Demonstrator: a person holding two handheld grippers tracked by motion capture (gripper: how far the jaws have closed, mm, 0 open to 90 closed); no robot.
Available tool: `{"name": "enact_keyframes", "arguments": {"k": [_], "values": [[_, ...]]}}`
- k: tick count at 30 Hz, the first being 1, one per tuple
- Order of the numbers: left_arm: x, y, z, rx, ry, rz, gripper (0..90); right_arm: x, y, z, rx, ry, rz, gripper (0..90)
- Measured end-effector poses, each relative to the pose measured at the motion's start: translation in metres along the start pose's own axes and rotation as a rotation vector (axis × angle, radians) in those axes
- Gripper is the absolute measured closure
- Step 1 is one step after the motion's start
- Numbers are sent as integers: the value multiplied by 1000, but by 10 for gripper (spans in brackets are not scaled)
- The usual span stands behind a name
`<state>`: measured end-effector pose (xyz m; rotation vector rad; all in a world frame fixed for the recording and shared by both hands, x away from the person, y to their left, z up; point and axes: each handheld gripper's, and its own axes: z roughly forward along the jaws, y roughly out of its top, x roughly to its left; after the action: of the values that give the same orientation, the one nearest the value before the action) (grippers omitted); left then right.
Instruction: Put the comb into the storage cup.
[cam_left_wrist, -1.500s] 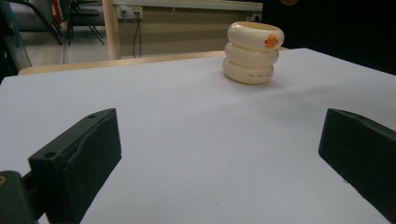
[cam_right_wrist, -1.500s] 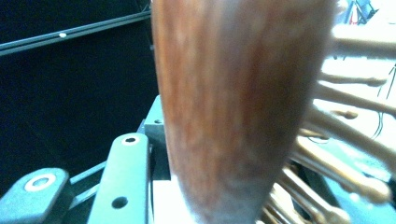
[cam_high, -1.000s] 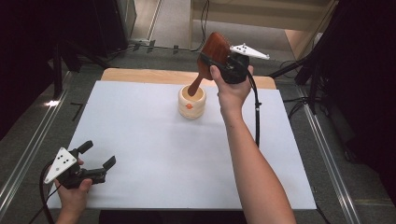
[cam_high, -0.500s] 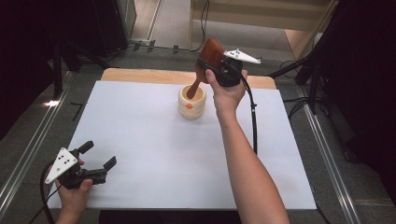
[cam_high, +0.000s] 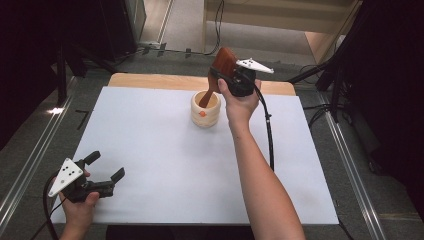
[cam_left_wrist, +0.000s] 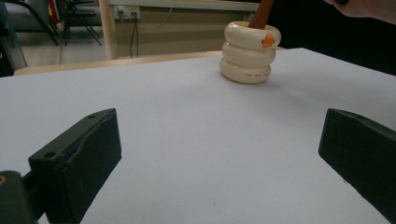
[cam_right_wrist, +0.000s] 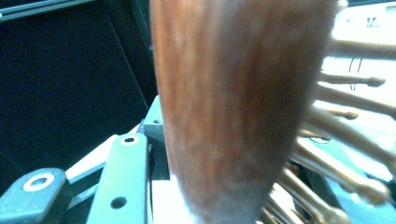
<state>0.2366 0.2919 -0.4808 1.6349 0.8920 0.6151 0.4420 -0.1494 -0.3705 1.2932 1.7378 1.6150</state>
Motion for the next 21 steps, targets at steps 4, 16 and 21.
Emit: {"name": "enact_keyframes", "arguments": {"k": [4,16,21], "values": [[0,0,0,-1,-1,1,0,-2,-7,5,11,-4,8,534],[0,0,0,-4,4,-1,0,-7,-24,14,40,-26,34,534],[1,0,-1,-5,1,-2,0,-8,-31,19,52,-33,37,534]]}}
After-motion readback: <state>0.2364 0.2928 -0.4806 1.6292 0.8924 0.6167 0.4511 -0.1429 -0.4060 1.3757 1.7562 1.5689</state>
